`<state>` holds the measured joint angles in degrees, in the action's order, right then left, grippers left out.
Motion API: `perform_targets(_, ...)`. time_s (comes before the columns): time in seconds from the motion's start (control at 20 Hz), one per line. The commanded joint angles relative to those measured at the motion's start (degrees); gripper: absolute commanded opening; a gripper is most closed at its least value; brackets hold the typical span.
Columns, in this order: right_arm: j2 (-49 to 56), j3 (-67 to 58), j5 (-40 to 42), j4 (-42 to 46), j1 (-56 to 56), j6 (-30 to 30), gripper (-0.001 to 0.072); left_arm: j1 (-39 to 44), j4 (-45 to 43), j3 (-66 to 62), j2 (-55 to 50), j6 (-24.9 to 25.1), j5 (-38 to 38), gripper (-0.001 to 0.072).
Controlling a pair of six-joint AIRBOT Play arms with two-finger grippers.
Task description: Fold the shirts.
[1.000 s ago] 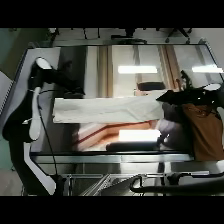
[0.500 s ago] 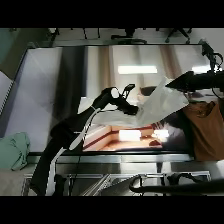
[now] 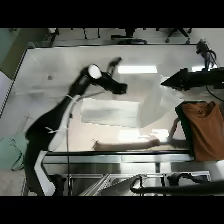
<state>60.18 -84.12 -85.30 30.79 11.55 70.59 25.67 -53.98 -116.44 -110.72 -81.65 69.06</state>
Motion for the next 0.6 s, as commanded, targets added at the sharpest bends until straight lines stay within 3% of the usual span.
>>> perform_targets(0.0, 0.98, -0.04, 10.6, 0.02, -11.15, 1.27, 0.0016, -10.16, 1.05, 1.42, 10.71, 0.02, 5.53, 0.0013)
perform_targets(0.15, 4.87, -0.04, 27.04, 0.02, -28.13, 1.09, 0.0017, -17.05, 4.87, 1.44, 16.35, 0.09, 8.2, 0.0013)
perform_targets(0.3, 11.78, -0.04, 50.64, 0.0, -45.83, -7.52, 0.0026, -19.52, 5.14, 1.44, 19.21, 0.13, 9.44, 0.0013)
perform_targets(0.35, 15.43, -0.04, 60.63, -0.02, -51.89, -12.48, 0.0112, -19.52, 5.14, 1.44, 19.61, 0.15, 9.9, 0.0014)
perform_targets(0.4, 19.34, -0.07, 70.44, -0.02, -57.05, -16.02, 0.0386, -19.52, 5.14, 1.44, 19.71, 0.15, 10.54, 0.0013)
perform_targets(0.45, 23.43, -0.07, 80.15, 0.0, -61.51, -19.71, 0.0528, -19.17, 5.6, 1.44, 19.69, 0.17, 11.23, 0.0013)
perform_targets(0.5, 26.25, -0.09, 86.23, 0.02, -64.15, -21.94, 0.0456, -18.75, 5.64, 1.44, 19.69, 0.22, 11.93, 0.0013)
perform_targets(0.55, 27.28, -0.09, 87.27, 0.02, -65.11, -23.98, 0.0345, -18.69, 5.73, 1.44, 19.69, 0.74, 12.15, 0.0013)
